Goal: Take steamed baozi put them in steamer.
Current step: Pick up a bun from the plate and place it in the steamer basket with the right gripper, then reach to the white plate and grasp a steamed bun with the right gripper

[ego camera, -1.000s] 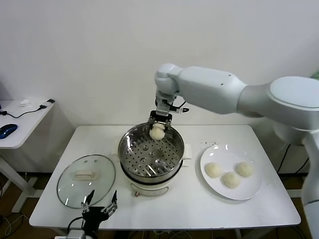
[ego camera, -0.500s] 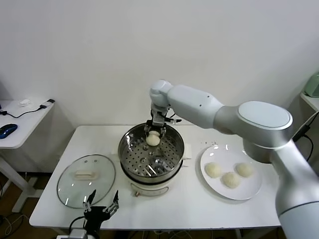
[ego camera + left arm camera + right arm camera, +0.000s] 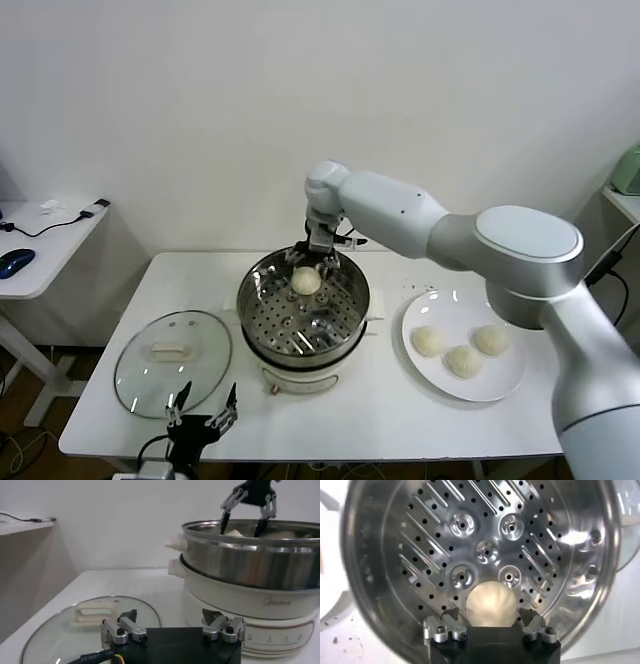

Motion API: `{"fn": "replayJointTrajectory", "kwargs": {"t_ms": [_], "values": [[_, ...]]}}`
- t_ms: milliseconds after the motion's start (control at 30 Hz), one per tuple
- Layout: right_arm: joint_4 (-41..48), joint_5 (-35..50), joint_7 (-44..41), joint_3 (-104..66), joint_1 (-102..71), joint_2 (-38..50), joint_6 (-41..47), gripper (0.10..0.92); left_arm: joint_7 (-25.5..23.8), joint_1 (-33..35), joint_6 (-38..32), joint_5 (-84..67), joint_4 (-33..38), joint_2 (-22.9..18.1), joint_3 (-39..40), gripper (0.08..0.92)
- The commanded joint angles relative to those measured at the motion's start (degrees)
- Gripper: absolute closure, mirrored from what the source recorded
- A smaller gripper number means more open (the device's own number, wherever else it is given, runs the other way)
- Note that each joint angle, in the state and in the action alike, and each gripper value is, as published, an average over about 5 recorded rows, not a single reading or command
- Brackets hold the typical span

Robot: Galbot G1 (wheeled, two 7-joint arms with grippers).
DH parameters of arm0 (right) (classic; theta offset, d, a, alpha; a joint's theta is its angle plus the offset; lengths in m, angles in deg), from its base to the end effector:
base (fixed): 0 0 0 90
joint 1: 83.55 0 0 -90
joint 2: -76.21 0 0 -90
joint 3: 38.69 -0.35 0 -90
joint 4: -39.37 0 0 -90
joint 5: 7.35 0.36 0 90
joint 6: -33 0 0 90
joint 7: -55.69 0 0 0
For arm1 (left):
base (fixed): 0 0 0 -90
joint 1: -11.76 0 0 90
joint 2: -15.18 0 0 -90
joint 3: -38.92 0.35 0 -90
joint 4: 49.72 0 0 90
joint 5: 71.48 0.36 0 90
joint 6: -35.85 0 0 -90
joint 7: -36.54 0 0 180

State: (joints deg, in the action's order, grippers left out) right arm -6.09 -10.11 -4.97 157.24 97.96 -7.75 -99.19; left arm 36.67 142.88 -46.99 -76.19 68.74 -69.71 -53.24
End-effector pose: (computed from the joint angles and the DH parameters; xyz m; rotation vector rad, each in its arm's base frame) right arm 0.6268 0.1820 -0.0539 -2.0758 0.3562 -2.2611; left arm 0.1221 0.0278 -0.3411 -0.0112 -2.7969 -0.0200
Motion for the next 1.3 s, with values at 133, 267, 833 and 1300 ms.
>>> {"fn": "replayJointTrajectory", "kwargs": {"t_ms": [133, 267, 833, 1300], "values": [[-19.0, 39.1, -6.2, 19.1, 22.3, 18.4, 23.7, 0.203, 0.0, 0.0, -0.1, 0.2, 0.1, -0.2, 0.0, 0.177], [-24.4, 38.9, -3.6, 26.6, 25.6, 29.1, 33.8, 0.203, 0.0, -0.9, -0.1, 0.0, -0.2, -0.2, -0.1, 0.177], [-43.2, 38.6, 10.8, 33.9, 15.3, 44.5, 61.9, 0.202, 0.2, -2.2, -0.4, -1.0, -0.9, -0.2, -1.7, 0.177], [-31.7, 33.5, 18.1, 16.0, -6.0, 41.6, 67.0, 0.203, 0.7, -1.7, -1.7, -0.6, -2.1, -0.6, -1.6, 0.177]]}}
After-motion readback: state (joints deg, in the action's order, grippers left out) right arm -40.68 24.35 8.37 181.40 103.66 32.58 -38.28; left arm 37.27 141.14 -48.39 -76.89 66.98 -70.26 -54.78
